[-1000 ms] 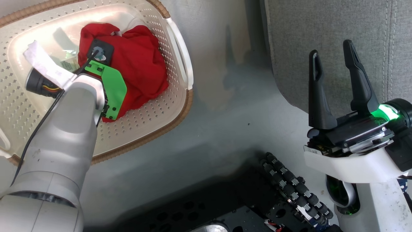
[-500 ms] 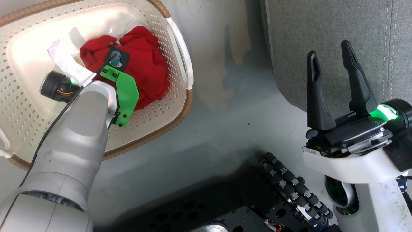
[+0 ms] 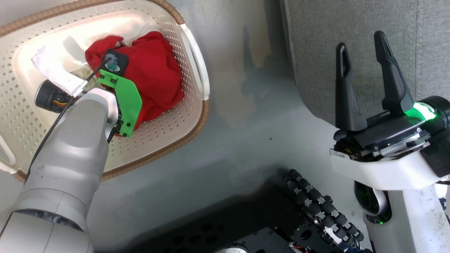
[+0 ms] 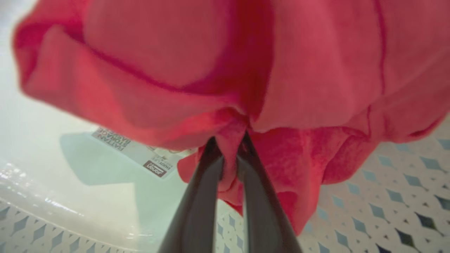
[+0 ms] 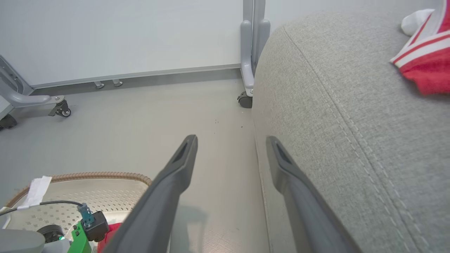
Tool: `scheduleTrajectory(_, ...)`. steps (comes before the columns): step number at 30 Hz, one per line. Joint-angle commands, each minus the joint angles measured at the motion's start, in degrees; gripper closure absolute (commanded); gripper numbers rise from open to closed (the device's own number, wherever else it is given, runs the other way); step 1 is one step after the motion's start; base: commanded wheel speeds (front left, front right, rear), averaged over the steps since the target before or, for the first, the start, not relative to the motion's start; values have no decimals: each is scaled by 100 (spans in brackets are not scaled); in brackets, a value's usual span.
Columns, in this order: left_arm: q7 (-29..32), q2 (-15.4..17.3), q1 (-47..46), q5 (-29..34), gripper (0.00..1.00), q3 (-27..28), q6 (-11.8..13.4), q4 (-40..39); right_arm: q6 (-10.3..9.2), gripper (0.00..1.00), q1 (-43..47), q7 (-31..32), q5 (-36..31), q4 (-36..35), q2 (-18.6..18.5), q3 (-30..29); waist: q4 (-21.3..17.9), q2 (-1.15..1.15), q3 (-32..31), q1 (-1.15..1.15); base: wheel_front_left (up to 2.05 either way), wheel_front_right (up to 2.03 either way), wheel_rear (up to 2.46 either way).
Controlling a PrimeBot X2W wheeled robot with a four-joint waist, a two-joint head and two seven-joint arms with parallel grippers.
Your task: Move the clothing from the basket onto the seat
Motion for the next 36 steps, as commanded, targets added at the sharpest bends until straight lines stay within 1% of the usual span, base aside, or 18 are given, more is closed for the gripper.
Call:
scheduleTrajectory(1,-58,57,8,-68,100,9,-12,-6,-10,0,-110,-19,-18,24,-1,6,-11,0,-96,0,0,0,0)
scheduleTrajectory(8,-385,121,145,-359,100,73,-12,-5,-10,0,-383,-19,0,126,-64,-25,-15,0,-448,0,0,0,0)
scheduleTrajectory(11,-547,38,270,-475,100,54,-13,-5,-10,0,-408,-19,-39,189,-111,-51,50,0,-691,0,0,0,0)
scheduleTrajectory(20,-1174,-57,880,-785,100,120,-13,-4,-10,0,-178,-19,-95,381,-244,-59,349,0,-1809,0,0,0,0)
scheduleTrajectory(31,-2412,-223,1538,-1062,100,57,-13,-13,-10,0,229,-19,-136,691,-397,-9,722,0,-3136,0,0,0,0)
scheduleTrajectory(36,-2779,-238,1863,-1141,100,-28,-13,-104,-10,0,433,-19,-147,833,-453,38,880,0,-3667,0,0,0,0)
